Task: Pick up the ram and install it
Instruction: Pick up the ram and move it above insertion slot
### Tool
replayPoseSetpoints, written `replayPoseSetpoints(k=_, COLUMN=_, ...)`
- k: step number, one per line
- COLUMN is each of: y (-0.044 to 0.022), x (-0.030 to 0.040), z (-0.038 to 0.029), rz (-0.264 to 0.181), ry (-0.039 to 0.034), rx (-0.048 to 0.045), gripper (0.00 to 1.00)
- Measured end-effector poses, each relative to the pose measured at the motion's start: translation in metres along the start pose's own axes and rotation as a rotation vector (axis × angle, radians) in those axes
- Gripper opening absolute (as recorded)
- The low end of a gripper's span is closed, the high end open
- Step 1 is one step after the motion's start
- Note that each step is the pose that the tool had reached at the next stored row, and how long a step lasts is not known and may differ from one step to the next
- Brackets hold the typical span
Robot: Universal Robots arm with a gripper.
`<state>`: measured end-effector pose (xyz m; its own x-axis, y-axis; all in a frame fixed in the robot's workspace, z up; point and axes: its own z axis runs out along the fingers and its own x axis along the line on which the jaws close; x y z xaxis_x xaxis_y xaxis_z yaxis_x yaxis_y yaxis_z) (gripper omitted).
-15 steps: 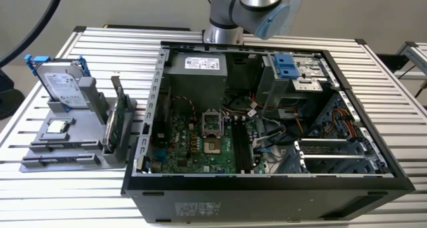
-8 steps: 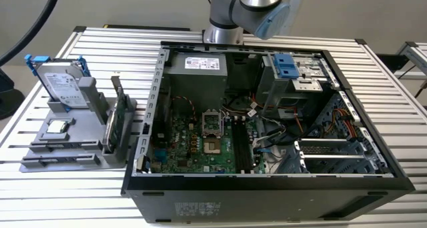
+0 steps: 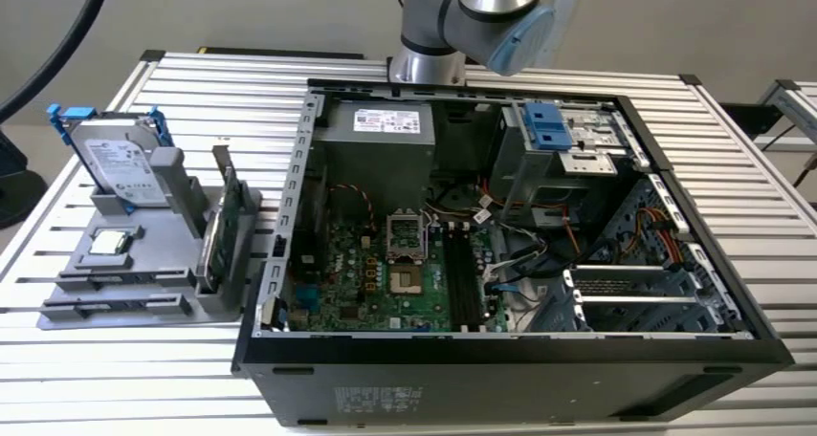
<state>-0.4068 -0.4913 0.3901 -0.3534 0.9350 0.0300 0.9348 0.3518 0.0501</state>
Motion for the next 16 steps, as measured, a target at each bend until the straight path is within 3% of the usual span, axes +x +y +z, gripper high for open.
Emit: replayPoseSetpoints(k=16, y=0.0, x=0.0, z=0.0, rz=0.047, ry=-0.0023, rx=-0.0015, gripper=0.0)
